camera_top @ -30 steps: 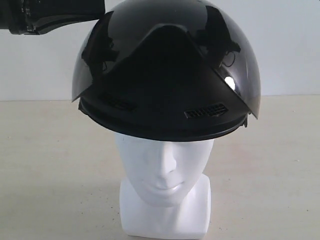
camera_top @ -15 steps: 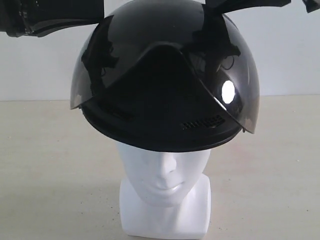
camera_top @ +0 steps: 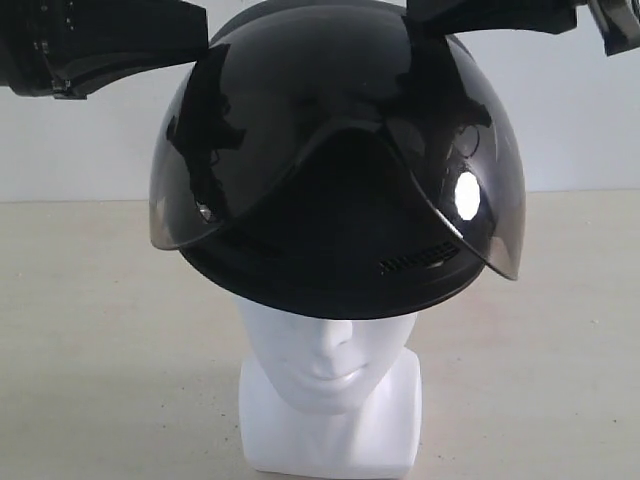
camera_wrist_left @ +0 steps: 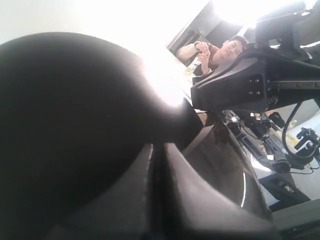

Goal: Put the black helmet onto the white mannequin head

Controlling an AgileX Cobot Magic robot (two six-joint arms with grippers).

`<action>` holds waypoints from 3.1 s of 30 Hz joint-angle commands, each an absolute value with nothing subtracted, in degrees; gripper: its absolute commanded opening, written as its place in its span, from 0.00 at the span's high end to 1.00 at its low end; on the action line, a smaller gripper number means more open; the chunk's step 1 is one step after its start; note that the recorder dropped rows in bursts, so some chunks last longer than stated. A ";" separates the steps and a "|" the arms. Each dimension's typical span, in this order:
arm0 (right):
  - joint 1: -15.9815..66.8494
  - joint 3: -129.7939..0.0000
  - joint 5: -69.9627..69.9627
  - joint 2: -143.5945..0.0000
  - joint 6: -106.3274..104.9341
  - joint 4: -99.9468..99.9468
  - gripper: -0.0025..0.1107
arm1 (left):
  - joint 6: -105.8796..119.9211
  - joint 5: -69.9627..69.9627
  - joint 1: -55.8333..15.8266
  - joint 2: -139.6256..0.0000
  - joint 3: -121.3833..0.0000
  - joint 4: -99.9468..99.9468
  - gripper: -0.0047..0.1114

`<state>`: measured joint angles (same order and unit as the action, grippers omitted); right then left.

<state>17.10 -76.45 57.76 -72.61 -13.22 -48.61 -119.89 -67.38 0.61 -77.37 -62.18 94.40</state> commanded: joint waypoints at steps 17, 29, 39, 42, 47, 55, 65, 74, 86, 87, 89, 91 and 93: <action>17.38 -67.80 62.07 -72.52 -14.53 -44.35 0.98 | -117.44 -69.53 -0.05 -77.59 -55.57 99.95 0.92; 17.38 -62.47 60.31 -70.67 -16.64 -44.35 0.98 | -114.93 -69.80 -0.05 -77.00 -49.57 99.95 0.92; 17.38 -58.00 58.24 -70.44 -18.11 -45.08 0.98 | -113.37 -68.90 -0.05 -76.97 -47.21 99.95 0.92; 17.38 -58.00 57.71 -70.44 -18.60 -45.73 0.98 | -113.25 -68.90 -0.05 -76.50 -47.21 99.95 0.92; 17.38 -58.00 55.68 -69.42 -18.97 -46.26 0.98 | -113.25 -68.50 0.07 -75.00 -47.21 99.95 0.92; 17.25 -61.37 55.11 -64.87 -17.44 -45.93 0.98 | -114.57 -68.86 0.07 -72.50 -49.69 99.95 0.92; 17.16 -64.73 53.57 -61.22 -8.47 -34.05 0.98 | -115.54 -68.31 0.19 -68.77 -51.07 99.95 0.92; 17.16 -65.29 51.80 -61.43 0.00 -19.62 0.98 | -116.09 -66.92 5.04 -65.66 -51.07 99.95 0.92; 17.16 -65.29 52.14 -63.61 1.93 -19.04 0.98 | -116.62 -63.93 5.47 -67.55 -51.07 99.95 0.92; 17.16 -65.29 52.14 -63.61 1.93 -19.34 0.98 | -116.62 -63.93 5.47 -68.02 -51.07 99.95 0.92; 17.16 -65.29 52.14 -63.61 1.51 -20.46 0.98 | -116.62 -63.93 5.47 -68.98 -51.07 99.95 0.92; 17.16 -65.29 52.02 -63.61 0.95 -21.72 0.98 | -116.62 -63.93 5.47 -69.68 -51.07 99.95 0.92; 17.16 -65.29 51.88 -63.61 0.00 -23.09 0.98 | -116.62 -63.43 5.47 -70.23 -51.07 99.95 0.92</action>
<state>17.37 -64.99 52.41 -63.62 1.58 -21.23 -116.26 -64.15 5.28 -69.51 -50.82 100.51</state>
